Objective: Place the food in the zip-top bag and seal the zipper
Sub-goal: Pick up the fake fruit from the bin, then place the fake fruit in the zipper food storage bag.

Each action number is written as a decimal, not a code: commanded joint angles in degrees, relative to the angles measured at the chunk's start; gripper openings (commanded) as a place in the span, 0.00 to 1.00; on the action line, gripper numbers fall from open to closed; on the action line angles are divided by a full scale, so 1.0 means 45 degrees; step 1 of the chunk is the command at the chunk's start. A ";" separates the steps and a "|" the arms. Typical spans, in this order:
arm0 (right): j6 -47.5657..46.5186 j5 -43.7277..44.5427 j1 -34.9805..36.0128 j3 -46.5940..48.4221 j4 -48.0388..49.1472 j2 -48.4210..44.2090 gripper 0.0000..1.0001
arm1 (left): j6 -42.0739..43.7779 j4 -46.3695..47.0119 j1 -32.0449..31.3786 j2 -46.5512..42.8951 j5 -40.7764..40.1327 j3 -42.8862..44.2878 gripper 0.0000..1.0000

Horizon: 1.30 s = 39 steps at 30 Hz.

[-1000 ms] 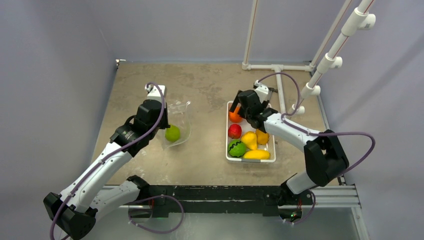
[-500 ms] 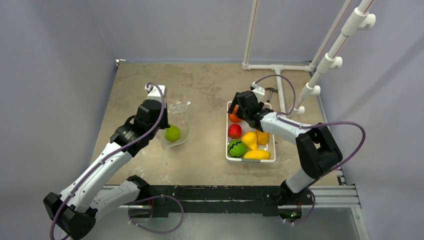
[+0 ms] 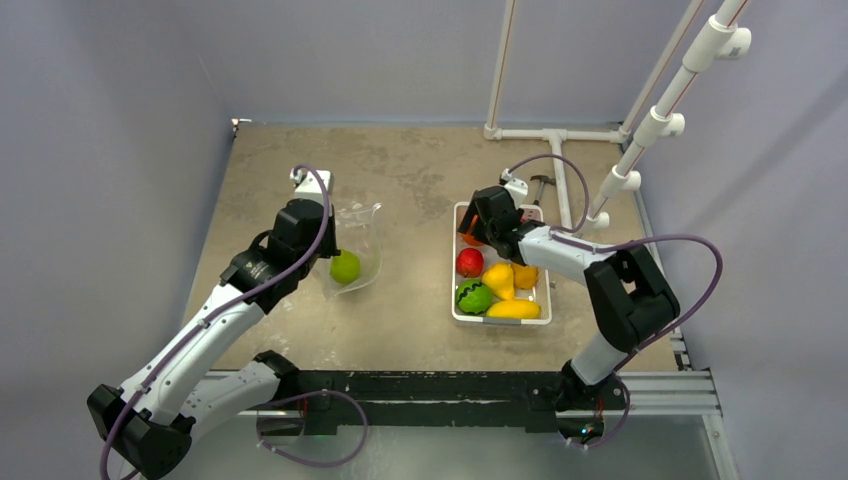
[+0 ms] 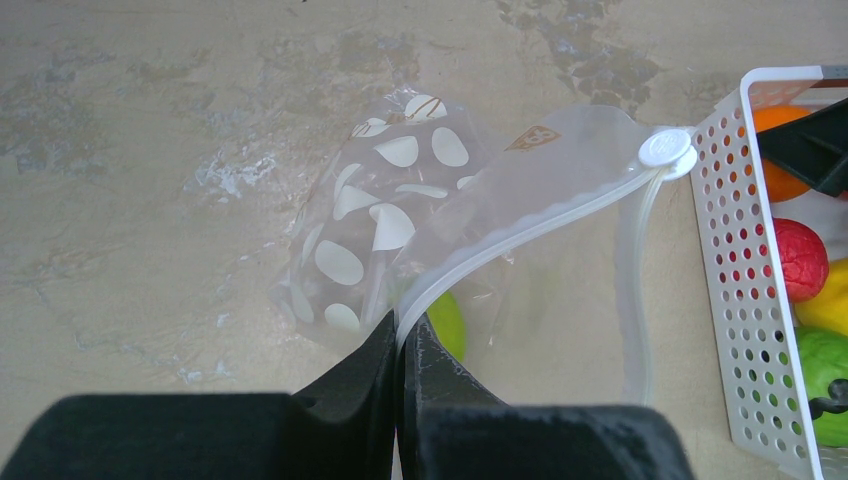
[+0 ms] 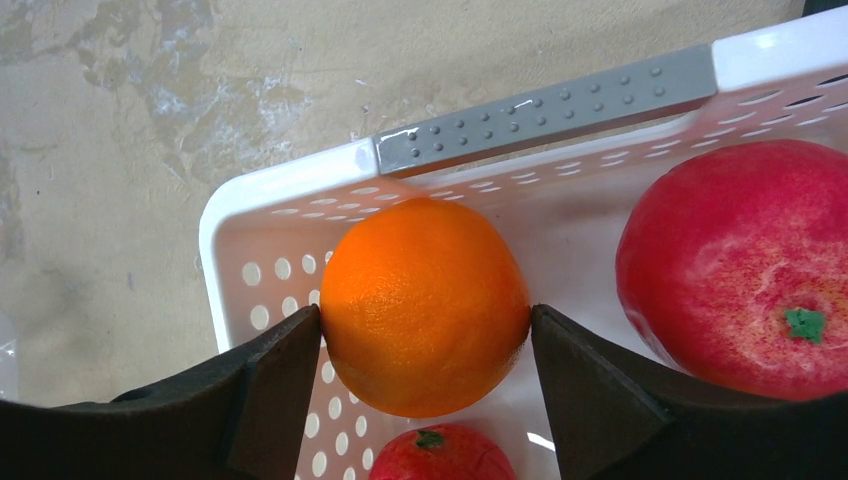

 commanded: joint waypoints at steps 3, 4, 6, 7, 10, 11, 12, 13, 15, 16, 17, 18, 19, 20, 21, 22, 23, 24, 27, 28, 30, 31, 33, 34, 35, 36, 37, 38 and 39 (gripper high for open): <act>-0.0068 -0.0009 -0.0134 -0.0197 0.0381 -0.0267 0.62 | 0.0237 0.0459 0.0039 -0.0047 -0.0087 -0.0142 0.00; -0.0058 0.0027 -0.0138 -0.0210 0.0375 -0.0379 0.58 | 0.0242 0.0463 0.0038 -0.0045 -0.0087 -0.0139 0.00; -0.0048 0.0098 -0.0131 -0.0215 0.0268 -0.0611 0.46 | 0.0244 0.0452 0.0030 -0.0057 -0.0087 -0.0139 0.00; -0.0062 0.0114 -0.0145 -0.0207 0.0200 -0.0749 0.40 | 0.0247 0.0452 0.0031 -0.0063 -0.0087 -0.0134 0.00; -0.0049 0.0210 -0.0140 -0.0137 -0.0137 -0.1200 0.23 | 0.0243 0.0463 0.0038 -0.0066 -0.0087 -0.0137 0.00; -0.0048 0.0235 -0.0146 -0.0102 -0.0231 -0.1357 0.21 | 0.0233 0.0453 0.0039 -0.0076 -0.0087 -0.0136 0.00; -0.0048 0.0228 -0.0142 -0.0100 -0.0297 -0.1546 0.18 | 0.0239 0.0452 0.0030 -0.0080 -0.0087 -0.0134 0.00; -0.0048 0.0210 -0.0131 -0.0083 -0.0388 -0.1713 0.16 | 0.0239 0.0454 0.0031 -0.0081 -0.0087 -0.0130 0.00; -0.0067 0.0251 -0.0143 -0.0025 -0.0517 -0.2099 0.11 | 0.0230 0.0462 0.0033 -0.0105 -0.0087 -0.0124 0.00; -0.0109 0.0284 -0.0141 -0.0015 -0.0530 -0.2271 0.08 | 0.0241 0.0460 0.0041 -0.0106 -0.0087 -0.0124 0.00; -0.0227 0.0320 -0.0144 0.0001 -0.0542 -0.2480 0.06 | 0.0237 0.0458 0.0035 -0.0103 -0.0075 -0.0129 0.00; -0.0307 0.0310 -0.0144 0.0030 -0.0575 -0.2660 0.03 | 0.0225 0.0457 0.0029 -0.0103 -0.0069 -0.0127 0.00; -0.0361 0.0235 -0.0129 0.0071 -0.0620 -0.2863 0.01 | 0.0218 0.0455 0.0033 -0.0106 -0.0068 -0.0127 0.00; -0.0460 0.0133 -0.0125 0.0100 -0.0636 -0.3101 0.00 | 0.0242 0.0452 0.0029 -0.0111 -0.0068 -0.0127 0.00; -0.0566 0.0013 -0.0117 0.0113 -0.0631 -0.3430 0.00 | 0.0249 0.0452 0.0028 -0.0124 -0.0068 -0.0115 0.00; -0.0706 -0.0141 -0.0109 0.0127 -0.0620 -0.3719 0.00 | 0.0238 0.0452 0.0028 -0.0115 -0.0075 -0.0116 0.00; -0.0870 -0.0324 -0.0103 0.0141 -0.0570 -0.4014 0.00 | 0.0242 0.0454 0.0038 -0.0124 -0.0074 -0.0128 0.00; -0.1061 -0.0489 -0.0105 0.0170 -0.0530 -0.4304 0.00 | 0.0240 0.0452 0.0034 -0.0125 -0.0068 -0.0125 0.00; -0.1561 -0.1223 0.0027 0.0343 -0.0522 -0.5104 0.00 | 0.0230 0.0454 0.0030 -0.0125 -0.0087 -0.0126 0.00; -0.1646 -0.1402 0.0131 0.0439 -0.0570 -0.5329 0.00 | 0.0221 0.0467 0.0028 -0.0116 -0.0087 -0.0117 0.00; -0.1803 -0.1747 0.0423 0.0653 -0.0600 -0.5755 0.00 | 0.0222 0.0452 0.0042 -0.0106 -0.0087 -0.0129 0.00; -0.1874 -0.1941 0.0635 0.0759 -0.0582 -0.5931 0.00 | 0.0228 0.0462 0.0030 -0.0096 -0.0087 -0.0115 0.00; -0.2001 -0.2198 0.1141 0.1020 -0.0548 -0.6200 0.00 | 0.0228 0.0454 0.0028 -0.0101 -0.0087 -0.0118 0.00; -0.2035 -0.2131 0.1521 0.1244 -0.0576 -0.6248 0.00 | 0.0228 0.0452 0.0031 -0.0087 -0.0097 -0.0126 0.00; -0.2030 -0.1952 0.1956 0.1445 -0.0675 -0.6244 0.00 | 0.0214 0.0452 0.0029 -0.0086 -0.0106 -0.0127 0.00; -0.1987 -0.1759 0.2413 0.1702 -0.0826 -0.6139 0.00 | 0.0229 0.0452 0.0030 -0.0086 -0.0107 -0.0130 0.00; -0.1948 -0.1586 0.2832 0.1959 -0.0942 -0.6052 0.00 | 0.0243 0.0457 0.0028 -0.0084 -0.0107 -0.0127 0.00; -0.1926 -0.1506 0.3192 0.2152 -0.0981 -0.5968 0.00 | 0.0220 0.0452 0.0038 -0.0076 -0.0112 -0.0120 0.00; -0.1950 -0.1474 0.3530 0.2303 -0.0940 -0.5904 0.00 | 0.0232 0.0454 0.0047 -0.0085 -0.0124 -0.0112 0.00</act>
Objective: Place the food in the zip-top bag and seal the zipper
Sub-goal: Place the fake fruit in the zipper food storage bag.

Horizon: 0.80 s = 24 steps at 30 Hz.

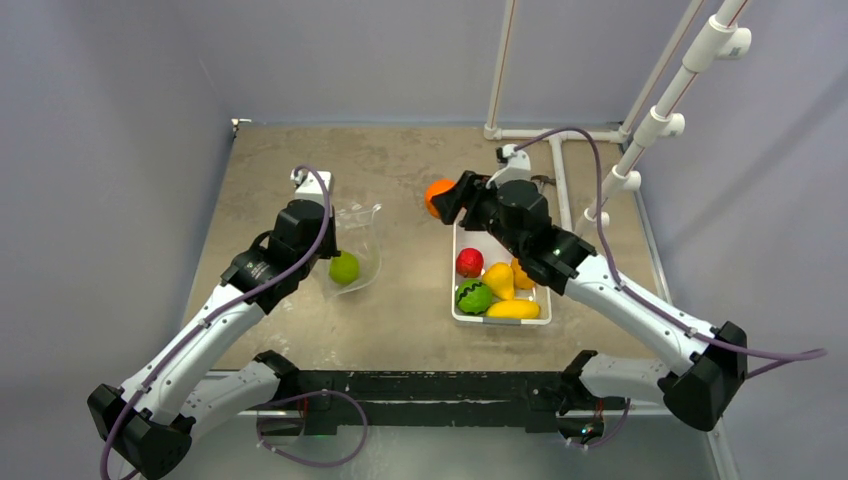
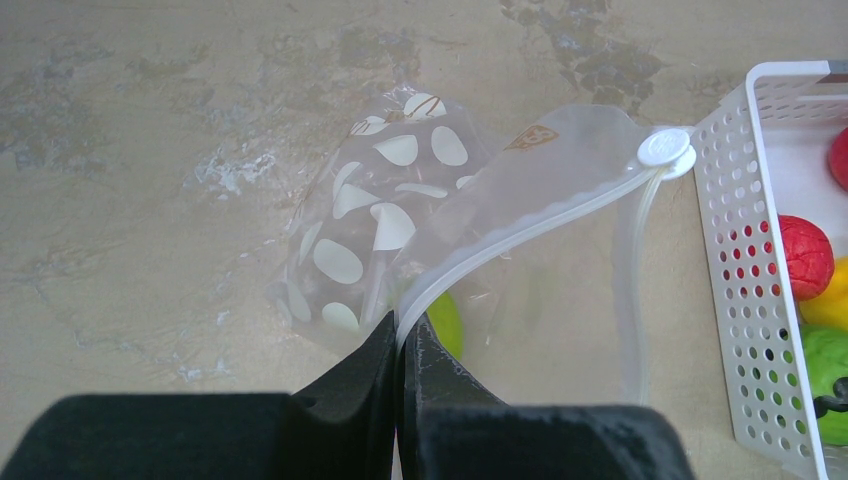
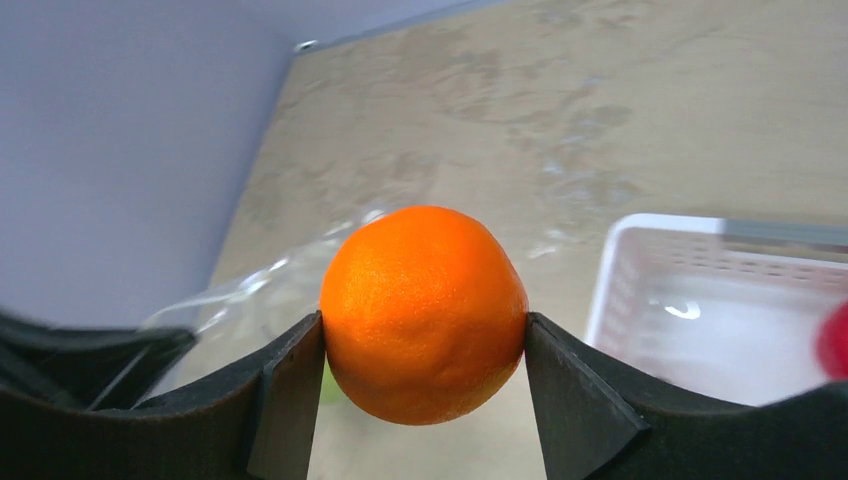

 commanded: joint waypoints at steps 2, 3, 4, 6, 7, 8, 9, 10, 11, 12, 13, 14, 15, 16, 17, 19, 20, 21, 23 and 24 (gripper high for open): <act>-0.0408 0.0148 0.1800 0.1344 0.0097 0.0146 0.00 | 0.0228 0.0450 0.0035 -0.0106 -0.0141 -0.0044 0.00; -0.0475 0.0176 0.2092 0.1468 0.0128 0.0218 0.00 | 0.0216 0.0447 0.0034 -0.0100 -0.0145 -0.0047 0.00; -0.0550 0.0228 0.2375 0.1590 0.0148 0.0317 0.00 | 0.0227 0.0447 0.0039 -0.0092 -0.0146 -0.0042 0.00; -0.0707 0.0327 0.2952 0.1829 0.0204 0.0559 0.00 | 0.0233 0.0459 0.0028 -0.0091 -0.0146 -0.0040 0.00; -0.0796 0.0369 0.3237 0.1951 0.0224 0.0706 0.00 | 0.0229 0.0451 0.0038 -0.0091 -0.0146 -0.0037 0.00; -0.0851 0.0416 0.3502 0.2061 0.0234 0.0847 0.00 | 0.0219 0.0450 0.0030 -0.0091 -0.0141 -0.0036 0.00; -0.0907 0.0505 0.3803 0.2175 0.0220 0.1025 0.00 | 0.0227 0.0452 0.0038 -0.0091 -0.0128 -0.0044 0.00; -0.0948 0.0562 0.4015 0.2299 0.0197 0.1187 0.00 | 0.0228 0.0448 0.0030 -0.0091 -0.0127 -0.0040 0.00; -0.0987 0.0653 0.4207 0.2402 0.0177 0.1361 0.00 | 0.0219 0.0447 0.0028 -0.0089 -0.0126 -0.0047 0.00; -0.0994 0.0730 0.4368 0.2503 0.0157 0.1529 0.00 | 0.0220 0.0447 0.0028 -0.0091 -0.0126 -0.0045 0.00; -0.1003 0.0747 0.4498 0.2589 0.0152 0.1702 0.00 | 0.0227 0.0449 0.0033 -0.0091 -0.0109 -0.0040 0.00; -0.1045 0.0715 0.4612 0.2644 0.0166 0.1887 0.00 | 0.0226 0.0447 0.0039 -0.0084 -0.0107 -0.0046 0.00; -0.1093 0.0718 0.4734 0.2712 0.0185 0.2076 0.00 | 0.0233 0.0447 0.0035 -0.0090 -0.0107 -0.0047 0.00; -0.1100 0.0758 0.4847 0.2786 0.0190 0.2268 0.00 | 0.0226 0.0457 0.0034 -0.0091 -0.0107 -0.0038 0.00; -0.1128 0.0814 0.4971 0.2891 0.0164 0.2537 0.00 | 0.0218 0.0457 0.0034 -0.0091 -0.0117 -0.0044 0.00; -0.1214 0.0885 0.5235 0.3080 0.0142 0.2940 0.00 | 0.0223 0.0458 0.0038 -0.0091 -0.0116 -0.0052 0.00; -0.1218 0.0979 0.5324 0.3198 0.0119 0.3165 0.00 | 0.0228 0.0453 0.0029 -0.0091 -0.0108 -0.0038 0.00; -0.1231 0.1064 0.5409 0.3313 0.0081 0.3363 0.00 | 0.0226 0.0462 0.0031 -0.0089 -0.0124 -0.0046 0.00; -0.1177 0.1248 0.5538 0.3566 0.0001 0.3771 0.00 | 0.0222 0.0454 0.0028 -0.0073 -0.0107 -0.0038 0.00; -0.1130 0.1354 0.5565 0.3647 -0.0043 0.3957 0.00 | 0.0223 0.0448 0.0036 -0.0079 -0.0107 -0.0044 0.00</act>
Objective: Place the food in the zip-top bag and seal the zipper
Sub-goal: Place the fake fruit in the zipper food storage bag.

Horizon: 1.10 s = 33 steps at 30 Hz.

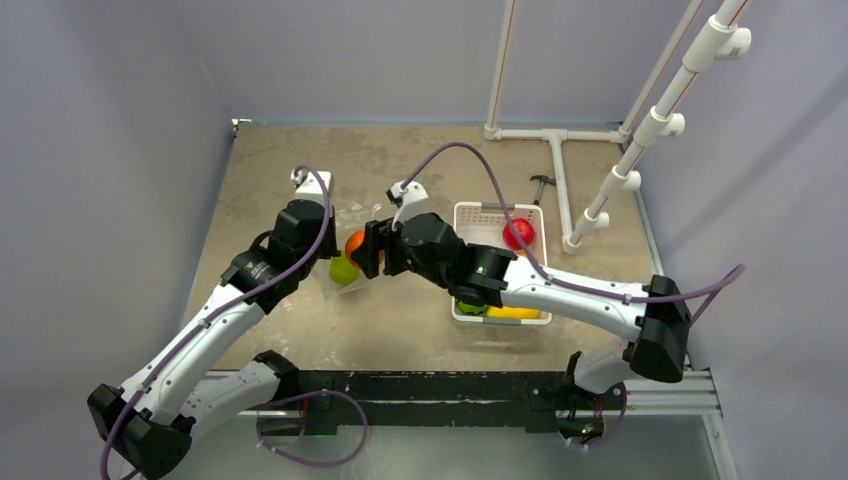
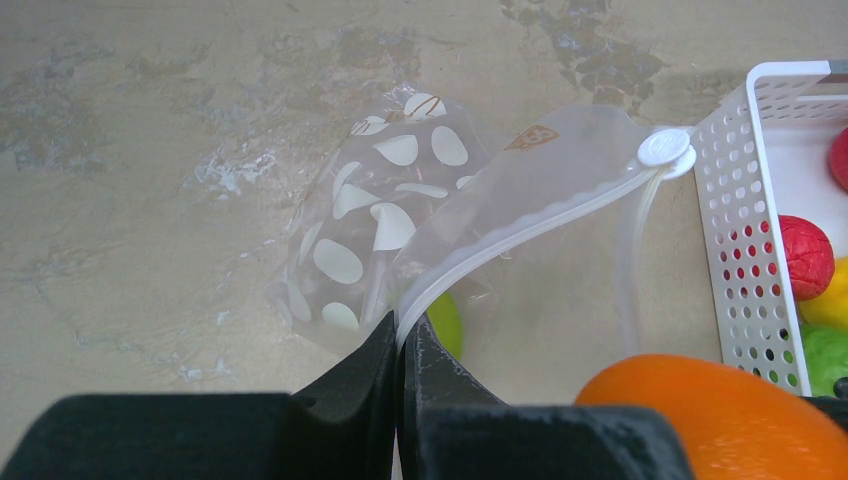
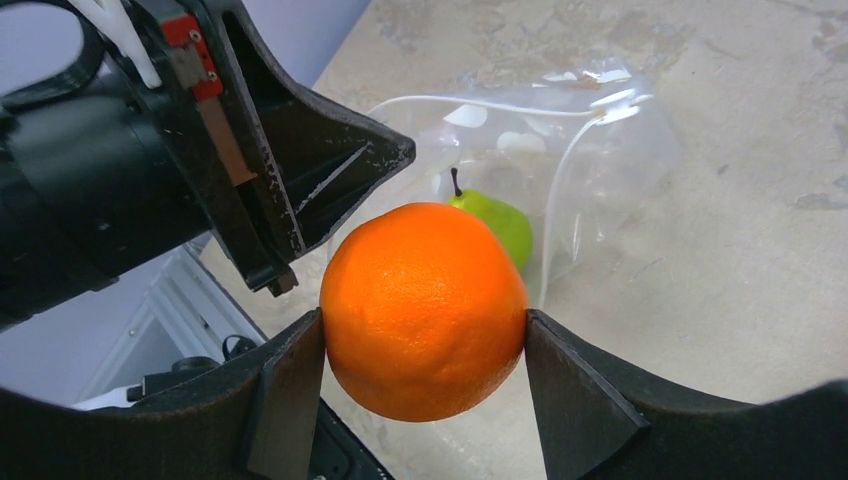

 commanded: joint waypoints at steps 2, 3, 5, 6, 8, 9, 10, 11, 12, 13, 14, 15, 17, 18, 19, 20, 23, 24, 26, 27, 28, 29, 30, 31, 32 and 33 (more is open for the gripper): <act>-0.0060 0.0924 0.0244 0.1047 0.0005 0.0718 0.00 | 0.0228 0.0448 0.0028 -0.0090 -0.0102 -0.0035 0.00; 0.0002 0.0979 0.0245 0.1130 0.0005 0.0888 0.00 | 0.0219 0.0452 0.0028 -0.0079 -0.0102 -0.0029 0.00; 0.0078 0.1047 0.0245 0.1281 0.0027 0.1185 0.00 | 0.0236 0.0457 0.0034 -0.0091 -0.0085 -0.0038 0.00; 0.0153 0.1119 0.0245 0.1349 0.0041 0.1330 0.00 | 0.0244 0.0448 0.0029 -0.0064 -0.0083 -0.0027 0.00; 0.0379 0.1396 0.0245 0.1510 -0.0046 0.1653 0.00 | 0.0238 0.0452 0.0033 -0.0072 -0.0072 -0.0045 0.00; 0.0489 0.1543 0.0245 0.1607 -0.0095 0.1810 0.00 | 0.0242 0.0450 0.0039 -0.0072 -0.0079 -0.0043 0.00; 0.0639 0.1620 0.0245 0.1727 -0.0203 0.2066 0.00 | 0.0247 0.0455 0.0030 -0.0072 -0.0075 -0.0043 0.00; 0.0736 0.1688 0.0245 0.1874 -0.0268 0.2255 0.00 | 0.0248 0.0448 0.0028 -0.0067 -0.0064 -0.0043 0.00; 0.0797 0.1760 0.0245 0.1992 -0.0318 0.2416 0.01 | 0.0243 0.0447 0.0028 -0.0083 -0.0063 -0.0043 0.00; 0.0895 0.1845 0.0245 0.2085 -0.0353 0.2589 0.04 | 0.0237 0.0447 0.0043 -0.0090 -0.0063 -0.0043 0.00; 0.0963 0.1892 0.0245 0.2165 -0.0348 0.2736 0.08 | 0.0247 0.0447 0.0030 -0.0091 -0.0063 -0.0038 0.00; 0.1040 0.1930 0.0245 0.2212 -0.0352 0.2871 0.13 | 0.0248 0.0457 0.0036 -0.0091 -0.0063 -0.0030 0.00; 0.1297 0.1931 0.0245 0.2327 -0.0456 0.3121 0.21 | 0.0238 0.0457 0.0033 -0.0108 -0.0068 -0.0034 0.00; 0.1411 0.1910 0.0245 0.2383 -0.0539 0.3229 0.26 | 0.0239 0.0453 0.0030 -0.0096 -0.0078 -0.0046 0.00; 0.1499 0.1974 0.0245 0.2424 -0.0613 0.3343 0.36 | 0.0232 0.0453 0.0038 -0.0082 -0.0079 -0.0055 0.00; 0.1571 0.2033 0.0245 0.2454 -0.0619 0.3443 0.44 | 0.0246 0.0448 0.0042 -0.0088 -0.0067 -0.0049 0.00; 0.1833 0.2202 0.0245 0.2670 -0.0817 0.3744 0.71 | 0.0240 0.0455 0.0042 -0.0072 -0.0063 -0.0055 0.00; 0.1898 0.2261 0.0245 0.2739 -0.0892 0.3810 0.76 | 0.0247 0.0448 0.0045 -0.0072 -0.0063 -0.0051 0.00; 0.2017 0.2368 0.0245 0.2800 -0.0999 0.3852 0.86 | 0.0245 0.0452 0.0041 -0.0072 -0.0063 -0.0053 0.00; 0.2077 0.2412 0.0245 0.2804 -0.1010 0.3824 0.89 | 0.0248 0.0448 0.0030 -0.0072 -0.0063 -0.0051 0.00; 0.2102 0.2456 0.0245 0.2799 -0.1023 0.3771 0.92 | 0.0245 0.0457 0.0038 -0.0072 -0.0063 -0.0044 0.00; 0.2176 0.2501 0.0245 0.2755 -0.1046 0.3651 0.96 | 0.0248 0.0448 0.0030 -0.0072 -0.0070 -0.0056 0.00; 0.2220 0.2526 0.0245 0.2705 -0.1049 0.3591 0.97 | 0.0236 0.0452 0.0033 -0.0072 -0.0081 -0.0061 0.00; 0.2245 0.2541 0.0245 0.2648 -0.1062 0.3461 0.99 | 0.0239 0.0455 0.0034 -0.0057 -0.0082 -0.0050 0.00; 0.2289 0.2565 0.0245 0.2584 -0.1054 0.3284 0.99 | 0.0247 0.0463 0.0029 -0.0053 -0.0082 -0.0058 0.00; 0.2363 0.2595 0.0245 0.2491 -0.1086 0.3135 0.99 | 0.0245 0.0454 0.0033 -0.0042 -0.0082 -0.0061 0.00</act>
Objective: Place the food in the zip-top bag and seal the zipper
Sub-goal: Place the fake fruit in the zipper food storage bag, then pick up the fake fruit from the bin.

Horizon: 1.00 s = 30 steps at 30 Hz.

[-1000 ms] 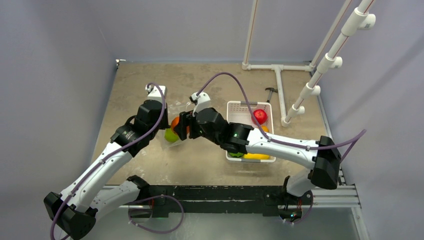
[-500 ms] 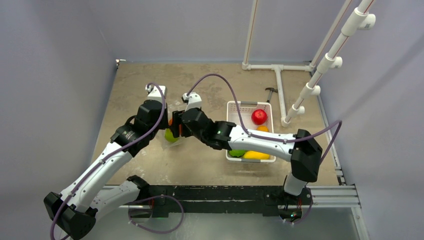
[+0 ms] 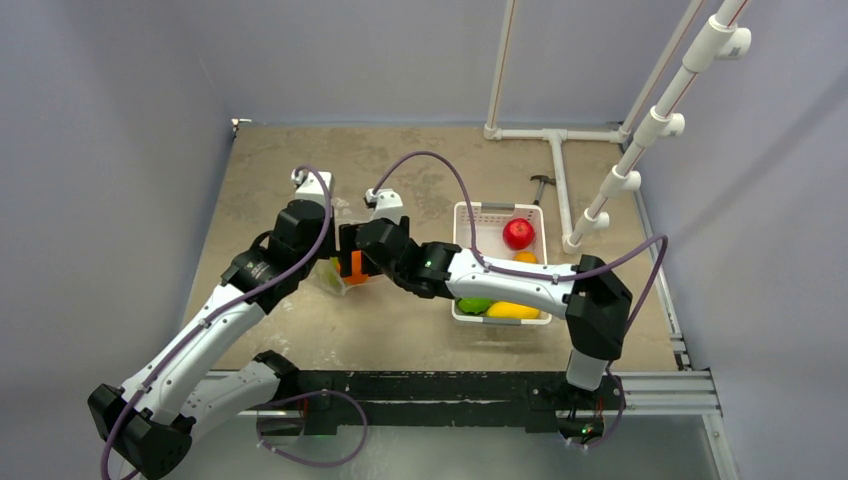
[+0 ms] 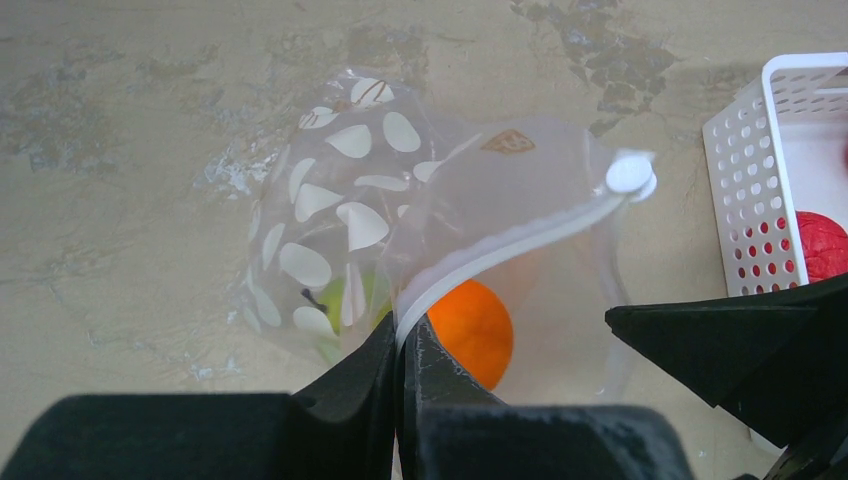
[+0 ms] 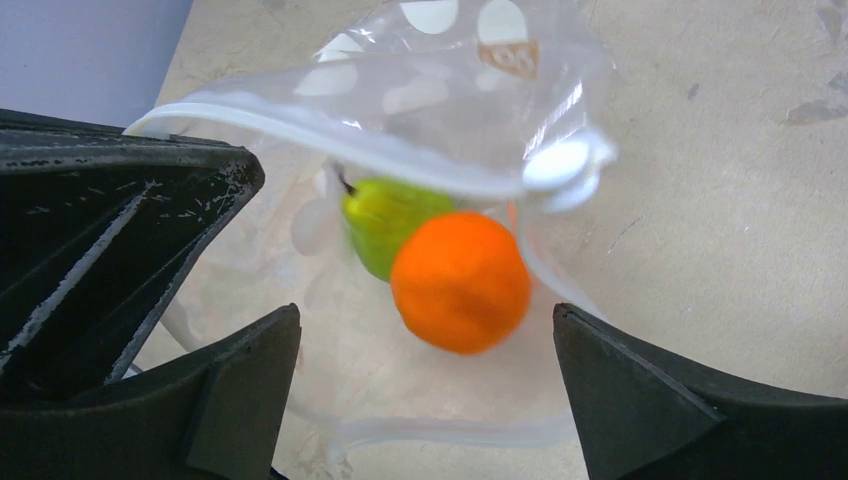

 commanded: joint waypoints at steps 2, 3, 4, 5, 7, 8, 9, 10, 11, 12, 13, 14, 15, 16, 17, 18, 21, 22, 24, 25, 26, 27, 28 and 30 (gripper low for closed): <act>0.0584 0.0576 0.0017 0.0106 0.0064 -0.1250 0.99 | 0.0078 0.0456 0.0019 -0.0028 -0.0014 -0.0018 0.00; 0.0657 0.0595 0.0017 -0.0014 0.0048 -0.1470 0.99 | 0.0082 0.0455 0.0019 -0.0019 -0.0014 -0.0013 0.00; 0.0727 0.0599 0.0017 -0.0152 0.0014 -0.1688 0.99 | 0.0080 0.0452 0.0014 -0.0003 -0.0014 -0.0018 0.00; 0.0782 0.0627 0.0017 -0.0269 -0.0029 -0.1891 0.98 | 0.0087 0.0462 0.0018 0.0011 -0.0014 -0.0008 0.00; 0.0951 0.0736 0.0017 -0.0503 -0.0207 -0.2323 0.97 | 0.0075 0.0441 0.0020 0.0021 -0.0024 -0.0014 0.00; 0.1030 0.0822 0.0017 -0.0594 -0.0323 -0.2535 0.97 | 0.0079 0.0433 0.0019 0.0021 -0.0018 -0.0018 0.00; 0.1108 0.0901 0.0007 -0.0663 -0.0467 -0.2734 0.97 | 0.0070 0.0440 0.0020 0.0021 -0.0017 -0.0016 0.00; 0.1218 0.0997 0.0006 -0.0719 -0.0614 -0.2928 0.96 | 0.0064 0.0433 0.0019 0.0021 -0.0032 -0.0018 0.00; 0.1339 0.1175 -0.0004 -0.0768 -0.0835 -0.3108 0.96 | 0.0068 0.0432 0.0028 0.0021 -0.0034 -0.0009 0.00; 0.1462 0.1312 0.0015 -0.0790 -0.1036 -0.3267 0.96 | 0.0071 0.0437 0.0025 0.0021 -0.0034 -0.0017 0.00; 0.1579 0.1438 0.0005 -0.0849 -0.1235 -0.3446 0.95 | 0.0074 0.0435 0.0029 0.0021 -0.0034 -0.0018 0.00; 0.1670 0.1572 -0.0002 -0.0886 -0.1438 -0.3666 0.95 | 0.0074 0.0442 0.0020 0.0021 -0.0034 -0.0016 0.00; 0.1803 0.1727 -0.0002 -0.0910 -0.1668 -0.3806 0.95 | 0.0074 0.0436 0.0019 0.0021 -0.0034 -0.0008 0.00; 0.2016 0.1881 -0.0012 -0.0918 -0.1961 -0.3916 0.95 | 0.0074 0.0447 0.0019 0.0021 -0.0034 -0.0007 0.00; 0.2178 0.2003 -0.0030 -0.0914 -0.2258 -0.4006 0.94 | 0.0065 0.0442 0.0019 0.0031 -0.0024 -0.0007 0.00; 0.2370 0.2118 -0.0055 -0.0887 -0.2615 -0.4071 0.94 | 0.0063 0.0438 0.0024 0.0022 -0.0016 -0.0018 0.00; 0.3094 0.2572 -0.0162 -0.0864 -0.3819 -0.4224 0.93 | 0.0063 0.0447 0.0019 0.0014 -0.0014 -0.0018 0.00; 0.3336 0.2707 -0.0235 -0.0871 -0.4360 -0.4278 0.93 | 0.0063 0.0434 0.0019 0.0003 0.0000 -0.0009 0.00; 0.3835 0.2892 -0.0387 -0.0982 -0.5071 -0.4410 0.93 | 0.0053 0.0438 0.0024 0.0002 0.0005 -0.0018 0.00; 0.4061 0.2930 -0.0492 -0.1081 -0.5401 -0.4497 0.92 | 0.0055 0.0433 0.0019 0.0002 0.0005 -0.0018 0.00; 0.4309 0.2969 -0.0601 -0.1188 -0.5721 -0.4601 0.92 | 0.0060 0.0435 0.0021 0.0002 0.0005 -0.0018 0.00; 0.4538 0.3005 -0.0709 -0.1319 -0.6037 -0.4724 0.91 | 0.0055 0.0442 0.0021 -0.0003 0.0005 -0.0009 0.00; 0.4747 0.3037 -0.0823 -0.1477 -0.6254 -0.4839 0.91 | 0.0062 0.0436 0.0014 -0.0016 0.0007 -0.0005 0.00; 0.4931 0.2990 -0.1086 -0.1861 -0.6412 -0.5131 0.89 | 0.0062 0.0445 0.0002 -0.0017 0.0016 -0.0003 0.00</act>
